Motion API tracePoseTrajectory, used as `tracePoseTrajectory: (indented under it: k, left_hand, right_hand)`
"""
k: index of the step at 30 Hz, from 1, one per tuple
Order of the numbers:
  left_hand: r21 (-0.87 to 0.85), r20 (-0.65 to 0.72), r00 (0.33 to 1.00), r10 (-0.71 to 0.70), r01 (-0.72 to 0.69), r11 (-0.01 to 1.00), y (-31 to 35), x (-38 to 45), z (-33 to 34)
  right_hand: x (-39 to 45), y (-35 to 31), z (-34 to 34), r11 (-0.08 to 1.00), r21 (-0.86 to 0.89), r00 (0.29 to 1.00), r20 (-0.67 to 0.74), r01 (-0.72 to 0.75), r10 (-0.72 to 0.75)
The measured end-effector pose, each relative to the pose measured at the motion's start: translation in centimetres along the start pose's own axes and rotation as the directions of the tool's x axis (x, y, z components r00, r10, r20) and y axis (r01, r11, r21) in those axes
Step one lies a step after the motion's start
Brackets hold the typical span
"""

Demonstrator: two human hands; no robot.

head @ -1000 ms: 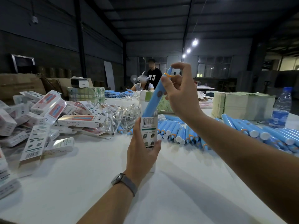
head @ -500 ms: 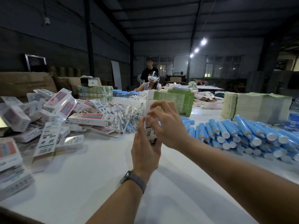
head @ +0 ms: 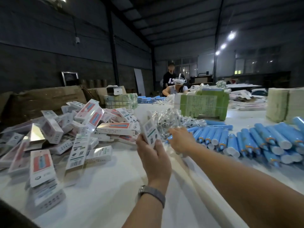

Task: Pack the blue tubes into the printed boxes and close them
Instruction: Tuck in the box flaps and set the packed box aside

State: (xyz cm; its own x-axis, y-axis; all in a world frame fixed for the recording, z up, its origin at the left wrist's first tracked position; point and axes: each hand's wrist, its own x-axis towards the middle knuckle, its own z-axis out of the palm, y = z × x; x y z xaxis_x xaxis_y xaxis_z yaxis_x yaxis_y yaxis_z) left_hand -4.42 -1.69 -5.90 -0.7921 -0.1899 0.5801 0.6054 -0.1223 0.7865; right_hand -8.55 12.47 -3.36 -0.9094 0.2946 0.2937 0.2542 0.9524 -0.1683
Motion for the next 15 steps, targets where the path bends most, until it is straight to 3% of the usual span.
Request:
tracePoseTrajectory:
  k: [5,9,15]
  left_hand:
    - [0.062,0.076,0.997,0.028,-0.033,0.998,-0.5,-0.6,1.1]
    - [0.065,0.100,0.995,0.020,-0.026,0.998,-0.9,-0.5,1.0]
    - [0.088,0.122,0.993,-0.002,-0.009,0.996,-0.8,-0.5,0.8]
  right_hand:
    - [4.6,-1.0,0.6,0.975,-0.209,0.993,0.106,0.072,-0.051]
    - [5.8,-2.1,1.5,0.977,-0.213,0.980,0.196,-0.001,0.044]
    - [5.4,-3.7,1.8,0.965,-0.251,0.997,0.042,0.077,-0.068]
